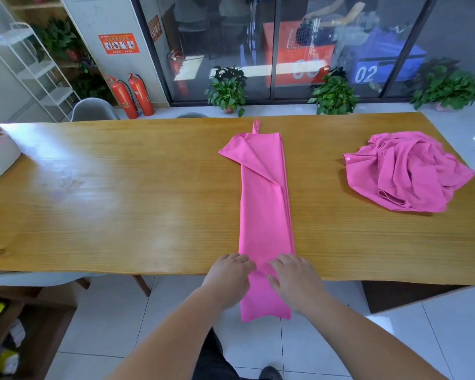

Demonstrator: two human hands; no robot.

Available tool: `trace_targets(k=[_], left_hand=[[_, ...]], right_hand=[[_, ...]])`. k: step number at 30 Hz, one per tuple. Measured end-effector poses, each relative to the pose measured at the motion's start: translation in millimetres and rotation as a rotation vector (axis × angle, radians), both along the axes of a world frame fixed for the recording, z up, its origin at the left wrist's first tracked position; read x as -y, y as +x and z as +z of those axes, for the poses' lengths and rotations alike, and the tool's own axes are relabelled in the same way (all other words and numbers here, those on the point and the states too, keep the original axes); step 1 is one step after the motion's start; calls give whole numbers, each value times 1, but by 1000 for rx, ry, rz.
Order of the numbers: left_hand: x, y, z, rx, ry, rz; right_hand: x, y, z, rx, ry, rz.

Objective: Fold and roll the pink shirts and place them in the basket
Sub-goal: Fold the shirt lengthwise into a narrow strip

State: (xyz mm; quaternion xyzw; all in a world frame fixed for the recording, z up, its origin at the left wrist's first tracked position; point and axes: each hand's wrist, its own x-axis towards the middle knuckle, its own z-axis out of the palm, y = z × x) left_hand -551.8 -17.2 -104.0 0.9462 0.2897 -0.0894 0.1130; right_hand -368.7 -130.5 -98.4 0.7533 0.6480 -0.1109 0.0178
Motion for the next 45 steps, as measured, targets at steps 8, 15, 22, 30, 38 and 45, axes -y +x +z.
trace_targets(k=[8,15,22,30,38,45], left_hand=[[-8,0,11,-46,-93,-1],[-18,7,18,-125,-174,68],[-31,10,14,-21,-159,122],[-90,18,10,85,-185,210],[-178,33,17,73,-231,326],[-223,35,6,68,-263,336]], right_hand=[[-10,14,6,5,-104,27],[-11,23,10,-25,-192,45],[-21,26,18,-81,-130,32],[-75,34,23,-36,-100,-26],[-170,54,45,-14,-157,-63],[-220,58,31,3,-237,-59]])
